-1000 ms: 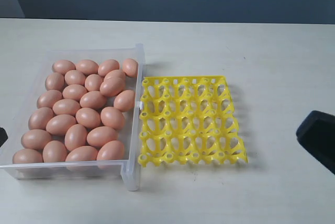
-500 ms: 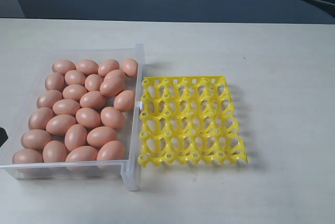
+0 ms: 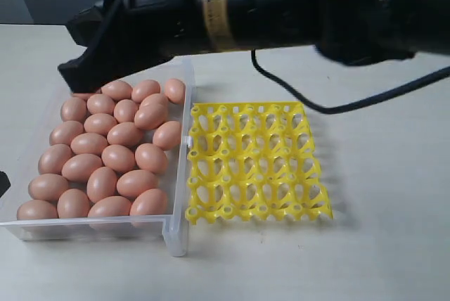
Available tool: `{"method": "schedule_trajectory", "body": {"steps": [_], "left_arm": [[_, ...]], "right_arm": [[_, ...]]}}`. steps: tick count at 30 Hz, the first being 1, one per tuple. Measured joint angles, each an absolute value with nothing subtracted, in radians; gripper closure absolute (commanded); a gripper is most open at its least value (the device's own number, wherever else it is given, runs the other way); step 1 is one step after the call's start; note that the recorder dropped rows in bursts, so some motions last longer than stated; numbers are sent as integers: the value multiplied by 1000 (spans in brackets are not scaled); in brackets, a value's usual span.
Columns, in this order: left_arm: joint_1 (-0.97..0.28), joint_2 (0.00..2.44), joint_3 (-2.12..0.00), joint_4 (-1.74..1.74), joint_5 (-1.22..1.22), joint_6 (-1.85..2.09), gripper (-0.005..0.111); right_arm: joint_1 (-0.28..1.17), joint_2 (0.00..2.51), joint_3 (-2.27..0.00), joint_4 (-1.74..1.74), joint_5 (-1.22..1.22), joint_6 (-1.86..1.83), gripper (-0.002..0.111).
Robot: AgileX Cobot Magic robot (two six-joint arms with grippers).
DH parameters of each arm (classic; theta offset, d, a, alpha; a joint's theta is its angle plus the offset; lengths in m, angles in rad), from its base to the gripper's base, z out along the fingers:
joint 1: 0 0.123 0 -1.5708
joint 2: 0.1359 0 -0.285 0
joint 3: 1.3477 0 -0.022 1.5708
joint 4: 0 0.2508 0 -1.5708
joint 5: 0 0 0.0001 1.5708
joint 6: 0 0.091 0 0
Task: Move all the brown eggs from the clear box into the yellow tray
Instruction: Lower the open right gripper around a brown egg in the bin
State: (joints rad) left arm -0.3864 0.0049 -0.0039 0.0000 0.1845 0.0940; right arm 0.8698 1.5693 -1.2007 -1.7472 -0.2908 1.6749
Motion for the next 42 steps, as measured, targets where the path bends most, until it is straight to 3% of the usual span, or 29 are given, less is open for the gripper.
{"method": "schedule_trajectory", "body": {"steps": [4, 5, 9, 13, 19, 20, 24, 25, 26, 42], "left_arm": [[-386, 5, -4, 0, 184, 94, 106], [-386, 5, -4, 0, 184, 94, 106], [-386, 5, -4, 0, 184, 94, 106], [-386, 5, -4, 0, 184, 94, 106], [-386, 5, -4, 0, 184, 94, 106], [-386, 5, -4, 0, 184, 94, 106], [-386, 5, -4, 0, 184, 94, 106], [-386, 5, -4, 0, 184, 94, 106], [-386, 5, -4, 0, 184, 94, 106], [-386, 5, -4, 0, 184, 94, 106]], "right_arm": [[1028, 1683, -1224, -1697, 444, 1295, 109], [1058, 1722, -1275, -1493, 669, 1003, 109], [1040, 1759, -1493, -856, 971, 501, 109], [1035, 1792, -1728, -212, 1059, -219, 109], [1034, 2001, -1793, -352, 1029, -285, 108], [1034, 2026, -1793, -350, 1002, -293, 104], [1039, 2122, -1793, -337, 960, -307, 72], [1039, 2130, -1793, -337, 960, -307, 60], [1039, 2141, -1793, -337, 958, -307, 55], [1039, 2245, -1801, -277, 943, -409, 54]]}}
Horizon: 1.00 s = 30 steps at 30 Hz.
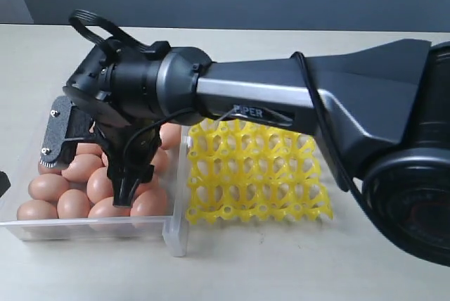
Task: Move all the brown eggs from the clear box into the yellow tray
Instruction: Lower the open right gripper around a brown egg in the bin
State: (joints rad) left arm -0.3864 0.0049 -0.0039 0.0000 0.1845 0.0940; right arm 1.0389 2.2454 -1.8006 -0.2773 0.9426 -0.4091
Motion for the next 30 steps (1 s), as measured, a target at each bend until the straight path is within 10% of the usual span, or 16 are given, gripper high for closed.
{"method": "schedule_trajectory", "body": {"steps": [12, 18, 30], "left_arm": [[-386, 5, -4, 0, 184, 94, 106], [-386, 5, -4, 0, 184, 94, 106], [-386, 5, -4, 0, 184, 94, 106]], "right_arm": [[1035, 2303, -1803, -333, 863, -416, 55], [1035, 2326, -1803, -320, 847, -416, 108], [1035, 2310, -1803, -365, 834, -405, 106]]}}
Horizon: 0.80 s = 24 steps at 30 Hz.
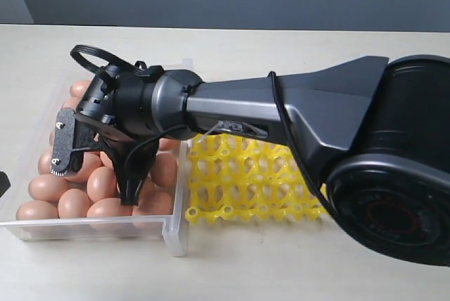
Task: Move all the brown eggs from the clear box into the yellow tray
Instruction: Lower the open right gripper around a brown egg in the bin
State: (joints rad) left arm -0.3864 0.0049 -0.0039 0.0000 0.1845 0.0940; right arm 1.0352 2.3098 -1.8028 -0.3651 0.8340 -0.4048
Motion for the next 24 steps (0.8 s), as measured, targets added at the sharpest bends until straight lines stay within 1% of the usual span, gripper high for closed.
{"method": "schedule_trajectory", "body": {"steps": [2, 4, 9, 11, 13, 15, 19, 20, 22, 24], "left_arm": [[-386, 5, -4, 0, 184, 94, 106], [-386, 5, -4, 0, 184, 94, 106], [-386, 5, -4, 0, 184, 94, 106], [-386, 5, -4, 0, 184, 94, 106], [-386, 5, -4, 0, 184, 94, 106], [-386, 5, -4, 0, 184, 94, 106], [-386, 5, -4, 0, 184, 94, 106], [-386, 5, -4, 0, 184, 94, 106], [-386, 5, -4, 0, 184, 94, 106], [-386, 5, -4, 0, 184, 94, 106]], "right_arm": [[1035, 2290, -1803, -363, 834, -385, 105], [1035, 2270, -1803, -354, 838, -368, 99], [1037, 2225, -1803, -305, 880, -351, 63], [1037, 2216, -1803, -293, 907, -348, 53], [1037, 2212, -1803, -281, 944, -348, 53], [1037, 2212, -1803, -269, 983, -348, 55], [1037, 2221, -1803, -263, 1005, -348, 67], [1037, 2226, -1803, -263, 1003, -348, 69], [1037, 2238, -1803, -270, 995, -348, 68], [1037, 2249, -1803, -286, 987, -345, 65]]}}
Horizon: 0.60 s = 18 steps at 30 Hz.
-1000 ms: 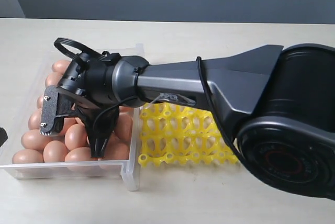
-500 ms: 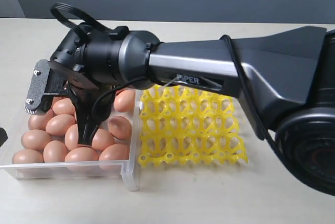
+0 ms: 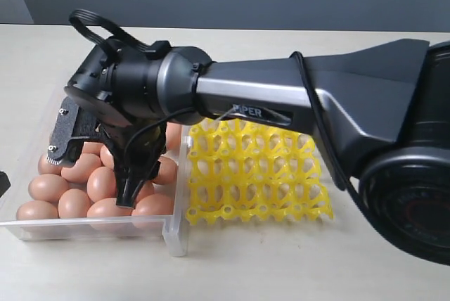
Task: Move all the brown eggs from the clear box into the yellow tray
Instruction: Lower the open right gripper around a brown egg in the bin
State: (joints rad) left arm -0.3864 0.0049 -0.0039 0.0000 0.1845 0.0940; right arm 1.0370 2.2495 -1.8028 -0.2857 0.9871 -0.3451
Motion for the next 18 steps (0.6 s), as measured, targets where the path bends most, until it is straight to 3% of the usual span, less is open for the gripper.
{"method": "schedule_trajectory", "body": {"steps": [6, 18], "left_arm": [[-386, 5, -4, 0, 184, 94, 106], [-386, 5, -4, 0, 184, 94, 106]], "right_arm": [[1039, 2278, -1803, -345, 983, -341, 46], [1037, 2298, -1803, -389, 934, -341, 49]]}}
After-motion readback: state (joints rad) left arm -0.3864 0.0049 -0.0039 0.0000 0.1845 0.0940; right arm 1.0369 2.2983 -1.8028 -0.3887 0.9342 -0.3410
